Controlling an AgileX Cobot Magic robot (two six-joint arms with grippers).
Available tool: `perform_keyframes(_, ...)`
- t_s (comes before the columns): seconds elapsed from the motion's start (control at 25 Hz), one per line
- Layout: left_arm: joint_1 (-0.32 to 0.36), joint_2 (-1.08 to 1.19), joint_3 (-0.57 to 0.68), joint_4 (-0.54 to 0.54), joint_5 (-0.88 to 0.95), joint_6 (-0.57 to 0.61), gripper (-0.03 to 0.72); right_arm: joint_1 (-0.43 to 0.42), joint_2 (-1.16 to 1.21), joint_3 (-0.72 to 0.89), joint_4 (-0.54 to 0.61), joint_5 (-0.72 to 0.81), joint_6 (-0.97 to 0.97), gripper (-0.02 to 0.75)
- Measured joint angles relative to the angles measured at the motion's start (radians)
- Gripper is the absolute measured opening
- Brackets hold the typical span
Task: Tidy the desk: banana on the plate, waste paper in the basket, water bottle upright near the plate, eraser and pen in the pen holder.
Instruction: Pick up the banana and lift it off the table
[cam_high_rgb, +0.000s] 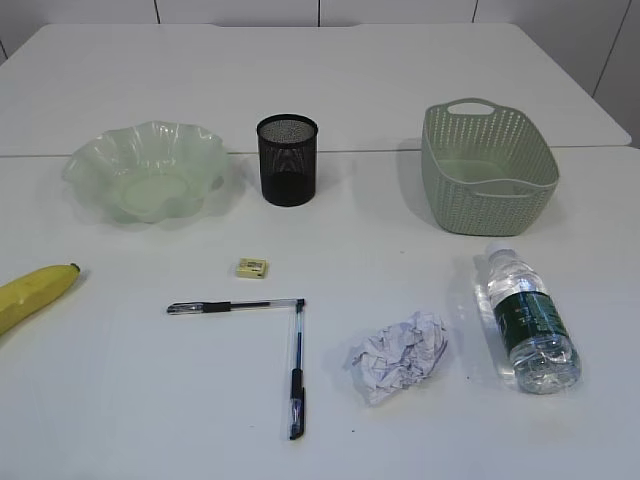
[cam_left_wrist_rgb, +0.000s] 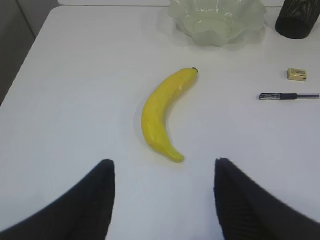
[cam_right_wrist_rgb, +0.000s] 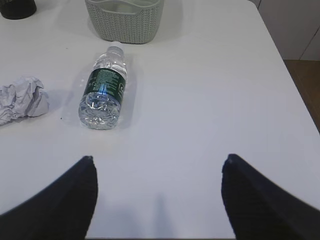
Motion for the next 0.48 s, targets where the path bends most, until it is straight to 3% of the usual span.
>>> perform_keyframes(0.48, 0.0, 0.0, 0.0, 0.0, 0.0, 0.0, 0.434, 0.0, 0.0, 0.0, 0.0, 0.0, 0.0, 0.574)
